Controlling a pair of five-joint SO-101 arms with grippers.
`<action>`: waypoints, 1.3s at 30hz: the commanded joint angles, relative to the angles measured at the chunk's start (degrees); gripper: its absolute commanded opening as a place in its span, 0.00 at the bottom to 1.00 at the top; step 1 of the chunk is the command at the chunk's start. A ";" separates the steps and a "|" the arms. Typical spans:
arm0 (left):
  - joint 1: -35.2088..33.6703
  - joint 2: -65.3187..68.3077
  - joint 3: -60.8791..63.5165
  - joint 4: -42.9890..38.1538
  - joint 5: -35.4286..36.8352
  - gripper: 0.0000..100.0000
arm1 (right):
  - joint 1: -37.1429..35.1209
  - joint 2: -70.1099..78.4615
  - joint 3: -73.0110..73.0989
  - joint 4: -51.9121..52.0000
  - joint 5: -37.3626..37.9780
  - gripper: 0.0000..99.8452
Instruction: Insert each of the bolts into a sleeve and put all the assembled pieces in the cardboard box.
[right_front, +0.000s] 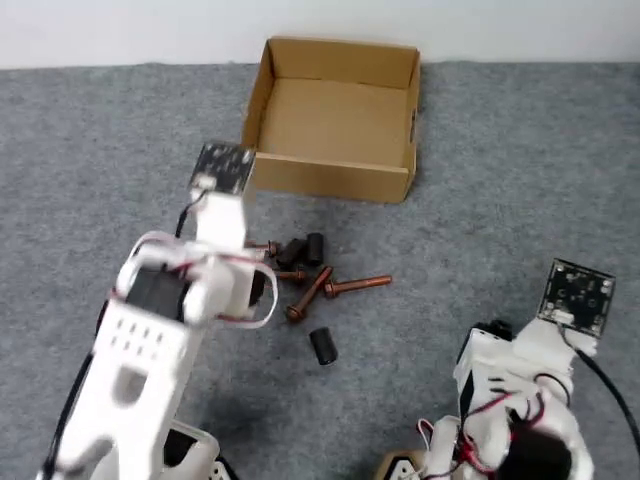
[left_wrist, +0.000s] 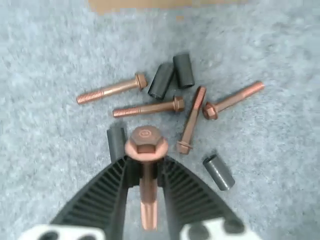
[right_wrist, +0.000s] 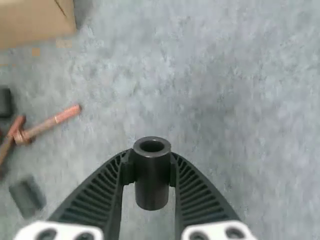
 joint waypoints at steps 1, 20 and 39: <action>0.18 -13.27 5.58 -6.07 -0.79 0.00 | -2.07 -2.86 -0.44 -5.49 -0.09 0.01; 0.53 -57.58 32.84 -30.15 6.42 0.00 | -46.81 -13.93 14.59 -20.44 -0.18 0.01; 16.97 -61.27 31.87 -30.77 17.32 0.00 | -62.81 -13.85 20.84 -30.29 7.30 0.01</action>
